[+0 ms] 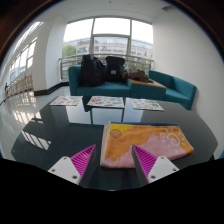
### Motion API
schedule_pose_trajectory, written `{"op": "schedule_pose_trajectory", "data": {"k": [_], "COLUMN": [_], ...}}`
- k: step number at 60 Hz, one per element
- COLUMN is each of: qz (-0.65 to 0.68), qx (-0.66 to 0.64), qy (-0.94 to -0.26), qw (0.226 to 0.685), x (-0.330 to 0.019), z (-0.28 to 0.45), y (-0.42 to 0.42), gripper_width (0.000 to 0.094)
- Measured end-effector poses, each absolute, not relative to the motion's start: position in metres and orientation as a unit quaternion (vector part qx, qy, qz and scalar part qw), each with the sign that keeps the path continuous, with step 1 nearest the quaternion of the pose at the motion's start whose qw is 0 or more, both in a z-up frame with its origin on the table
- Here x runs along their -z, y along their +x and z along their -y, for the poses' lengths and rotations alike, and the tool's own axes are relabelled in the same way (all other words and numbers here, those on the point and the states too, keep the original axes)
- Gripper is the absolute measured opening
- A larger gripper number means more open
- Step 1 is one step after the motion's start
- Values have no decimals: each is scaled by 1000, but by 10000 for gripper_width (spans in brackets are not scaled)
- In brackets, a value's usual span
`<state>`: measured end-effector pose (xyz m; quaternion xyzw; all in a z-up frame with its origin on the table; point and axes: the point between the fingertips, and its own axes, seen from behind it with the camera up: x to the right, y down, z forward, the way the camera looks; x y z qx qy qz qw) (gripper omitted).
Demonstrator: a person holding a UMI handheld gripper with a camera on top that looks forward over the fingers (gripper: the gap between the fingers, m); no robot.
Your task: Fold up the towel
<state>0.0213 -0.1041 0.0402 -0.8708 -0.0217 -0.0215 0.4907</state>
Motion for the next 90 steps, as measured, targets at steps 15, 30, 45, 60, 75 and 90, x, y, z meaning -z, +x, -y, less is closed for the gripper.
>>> {"op": "schedule_pose_trajectory", "data": {"k": [15,30,45,60,75,90], "qz": [33,17,13,-35,-107,-140], "qx": [26,37,-2,26,97,137], "qy": [-895,-898,-895,-868,-887,-858], "qw": [443,438,447,494,440,475], "x": [4,7,-23,-107,-38,-91], "z": [36,30,31,31,35,62], "y": [23,31,36,165,315,353], "gripper_width": [504,46,37,36,248,727]}}
